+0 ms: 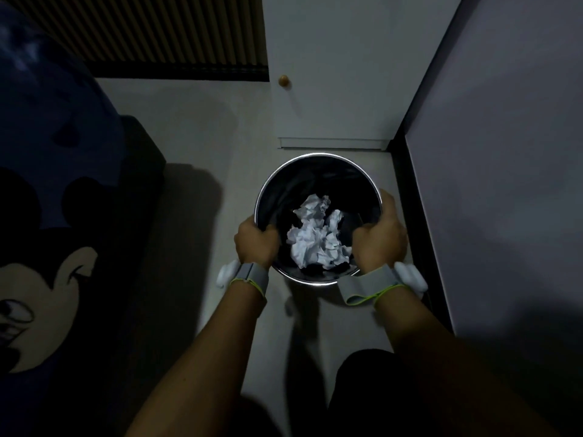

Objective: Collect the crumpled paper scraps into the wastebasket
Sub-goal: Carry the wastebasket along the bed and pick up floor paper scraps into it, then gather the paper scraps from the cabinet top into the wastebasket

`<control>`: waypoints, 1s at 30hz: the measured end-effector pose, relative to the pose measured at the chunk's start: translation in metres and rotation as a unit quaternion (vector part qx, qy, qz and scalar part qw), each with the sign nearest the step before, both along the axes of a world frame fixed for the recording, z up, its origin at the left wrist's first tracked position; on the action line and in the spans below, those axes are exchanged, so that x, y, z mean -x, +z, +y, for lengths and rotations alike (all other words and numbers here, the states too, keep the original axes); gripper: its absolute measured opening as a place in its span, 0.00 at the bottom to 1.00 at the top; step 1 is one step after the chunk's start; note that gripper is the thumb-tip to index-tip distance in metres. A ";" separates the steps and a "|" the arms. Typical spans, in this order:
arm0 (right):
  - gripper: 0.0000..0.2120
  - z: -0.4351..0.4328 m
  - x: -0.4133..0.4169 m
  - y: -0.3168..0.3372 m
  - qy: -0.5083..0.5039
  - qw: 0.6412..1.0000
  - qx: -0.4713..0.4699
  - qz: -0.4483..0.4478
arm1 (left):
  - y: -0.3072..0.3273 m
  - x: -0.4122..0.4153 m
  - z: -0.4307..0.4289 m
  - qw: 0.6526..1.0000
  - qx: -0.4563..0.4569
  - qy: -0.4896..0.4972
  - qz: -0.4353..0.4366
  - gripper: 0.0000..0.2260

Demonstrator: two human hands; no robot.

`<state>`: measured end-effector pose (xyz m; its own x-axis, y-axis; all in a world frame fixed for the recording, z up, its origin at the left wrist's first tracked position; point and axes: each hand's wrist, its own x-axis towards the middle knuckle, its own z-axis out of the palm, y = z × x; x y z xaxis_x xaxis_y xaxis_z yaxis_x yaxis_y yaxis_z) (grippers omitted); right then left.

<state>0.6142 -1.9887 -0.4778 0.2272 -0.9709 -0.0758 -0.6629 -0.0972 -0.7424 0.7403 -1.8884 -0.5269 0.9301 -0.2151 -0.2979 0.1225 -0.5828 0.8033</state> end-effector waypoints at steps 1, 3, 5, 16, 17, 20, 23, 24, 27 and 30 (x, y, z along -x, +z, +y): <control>0.29 0.002 -0.003 0.011 -0.003 1.000 0.005 -0.012 | 0.014 -0.005 0.001 1.000 -0.006 0.006 -0.015 0.12; 0.31 0.013 -0.012 0.051 -0.018 0.999 0.000 -0.030 | 0.060 -0.018 0.008 0.999 -0.013 0.017 -0.038 0.13; 0.32 0.023 -0.023 0.106 -0.033 0.998 -0.001 -0.048 | 0.119 -0.030 0.019 0.998 -0.005 0.016 -0.053 0.12; 0.30 0.059 -0.058 0.431 -0.018 0.986 0.045 -0.160 | 0.466 -0.070 0.082 0.991 0.050 -0.017 -0.120 0.05; 0.30 0.063 -0.061 0.464 -0.006 0.984 0.055 -0.168 | 0.496 -0.072 0.087 0.990 0.056 -0.010 -0.126 0.06; 0.29 0.065 -0.073 0.544 0.017 0.983 0.070 -0.167 | 0.576 -0.076 0.098 0.986 0.059 0.015 -0.157 0.09; 0.29 0.068 -0.077 0.602 0.036 0.981 0.080 -0.172 | 0.636 -0.080 0.110 0.983 0.070 0.010 -0.171 0.05; 0.29 0.068 -0.076 0.607 0.040 0.982 0.079 -0.170 | 0.642 -0.078 0.112 0.982 0.072 0.001 -0.174 0.06; 0.30 0.070 -0.079 0.636 0.049 0.979 0.085 -0.177 | 0.671 -0.087 0.117 0.983 0.077 -0.021 -0.168 0.03; 0.31 0.069 -0.087 0.647 0.061 0.976 0.084 -0.190 | 0.679 -0.096 0.117 0.985 0.116 0.009 -0.124 0.04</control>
